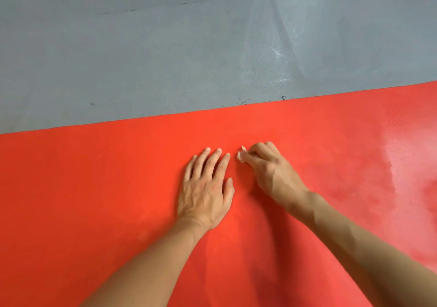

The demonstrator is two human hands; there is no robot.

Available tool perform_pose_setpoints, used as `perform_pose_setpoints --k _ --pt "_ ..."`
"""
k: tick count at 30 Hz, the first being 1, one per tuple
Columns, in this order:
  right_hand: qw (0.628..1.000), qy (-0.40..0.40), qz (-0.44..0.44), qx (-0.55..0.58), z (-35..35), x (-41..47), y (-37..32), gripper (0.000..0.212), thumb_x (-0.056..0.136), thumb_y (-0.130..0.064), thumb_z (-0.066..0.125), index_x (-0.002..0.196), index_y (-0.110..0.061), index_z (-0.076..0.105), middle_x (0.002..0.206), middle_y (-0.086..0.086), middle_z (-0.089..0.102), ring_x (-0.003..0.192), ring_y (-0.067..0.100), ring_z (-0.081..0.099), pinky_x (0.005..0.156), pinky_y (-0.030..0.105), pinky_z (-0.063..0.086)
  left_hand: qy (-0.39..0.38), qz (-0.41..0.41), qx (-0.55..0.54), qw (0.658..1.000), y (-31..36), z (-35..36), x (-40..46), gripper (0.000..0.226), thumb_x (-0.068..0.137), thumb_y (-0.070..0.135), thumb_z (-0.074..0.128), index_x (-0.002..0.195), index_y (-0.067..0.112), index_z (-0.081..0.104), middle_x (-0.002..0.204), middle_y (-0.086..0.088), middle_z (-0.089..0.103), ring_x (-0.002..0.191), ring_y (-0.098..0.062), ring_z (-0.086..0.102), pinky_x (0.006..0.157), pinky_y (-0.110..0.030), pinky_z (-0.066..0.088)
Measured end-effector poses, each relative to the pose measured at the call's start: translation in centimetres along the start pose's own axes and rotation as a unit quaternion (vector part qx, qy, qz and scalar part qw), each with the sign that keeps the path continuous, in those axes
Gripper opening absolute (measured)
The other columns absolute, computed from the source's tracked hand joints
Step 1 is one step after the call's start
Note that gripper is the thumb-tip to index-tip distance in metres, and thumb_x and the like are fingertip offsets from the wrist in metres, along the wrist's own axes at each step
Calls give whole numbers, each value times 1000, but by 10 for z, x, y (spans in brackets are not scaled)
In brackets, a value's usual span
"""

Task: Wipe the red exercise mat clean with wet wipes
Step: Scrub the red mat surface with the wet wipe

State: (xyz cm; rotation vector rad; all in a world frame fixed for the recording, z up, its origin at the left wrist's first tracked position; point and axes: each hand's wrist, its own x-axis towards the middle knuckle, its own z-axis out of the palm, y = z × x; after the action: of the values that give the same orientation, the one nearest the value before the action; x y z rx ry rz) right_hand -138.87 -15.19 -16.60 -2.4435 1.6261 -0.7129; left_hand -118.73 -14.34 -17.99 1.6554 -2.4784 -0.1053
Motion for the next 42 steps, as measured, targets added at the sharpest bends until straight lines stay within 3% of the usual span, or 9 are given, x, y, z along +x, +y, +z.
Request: perform_pose_setpoints --k 6,12,16,18,23,28,35,40,42 --pt "936 187 298 -28 0 30 31 24 102 -5 53 100 -9 77 92 10 59 87 31 50 76 44 49 -6 -3 3 1000 0 0 -1 60 100 43 40 156 24 47 161 3 44 155 -22 29 125 -49 26" --pt "1000 9 -14 -26 13 38 19 20 107 -15 56 115 -12 73 99 5 59 88 28 52 80 37 50 -4 -1 -1 1000 0 -1 -1 59 99 43 42 154 23 49 160 2 45 155 -22 30 125 -49 27" --pt "952 162 257 -44 -4 36 52 21 105 -12 57 102 -11 78 92 9 57 87 31 50 76 44 50 -4 1 -3 1000 -1 0 -1 59 100 43 40 155 24 48 161 3 45 155 -22 30 124 -49 28" --pt "948 169 267 -25 7 40 23 22 99 -3 58 105 -11 77 95 10 58 88 32 49 78 43 49 -2 -2 -3 1000 -1 -1 0 59 99 43 41 155 24 49 160 3 46 155 -22 31 124 -49 28" --pt "999 12 -40 -21 18 48 13 24 106 -17 53 117 -11 73 97 5 58 86 26 50 77 35 49 0 -1 -5 1000 0 -1 1 58 98 43 43 153 23 51 160 2 46 155 -22 30 125 -49 27" --pt "933 182 310 -9 8 56 49 25 105 -15 56 100 -13 80 92 10 57 90 33 51 81 35 45 -5 1 -11 1000 0 -1 0 59 99 43 42 155 25 48 160 3 46 155 -22 31 124 -49 28" --pt "998 38 49 24 33 74 5 23 105 -21 58 101 -17 80 91 4 58 81 24 48 70 30 43 -12 -3 -9 1000 1 -3 0 59 99 43 43 153 22 51 159 1 46 155 -23 29 125 -49 27" --pt "940 149 308 -10 16 82 45 23 101 -11 59 99 -14 81 93 8 62 94 33 51 78 36 45 -9 -1 -16 1000 1 -1 1 60 98 43 43 155 24 49 160 2 46 155 -23 30 124 -49 27" --pt "947 150 280 40 32 93 8 23 101 -16 59 95 -13 81 93 5 66 95 29 53 76 28 39 -12 -3 -14 1000 2 -2 1 59 97 42 44 152 22 52 158 0 48 154 -24 31 125 -50 27"
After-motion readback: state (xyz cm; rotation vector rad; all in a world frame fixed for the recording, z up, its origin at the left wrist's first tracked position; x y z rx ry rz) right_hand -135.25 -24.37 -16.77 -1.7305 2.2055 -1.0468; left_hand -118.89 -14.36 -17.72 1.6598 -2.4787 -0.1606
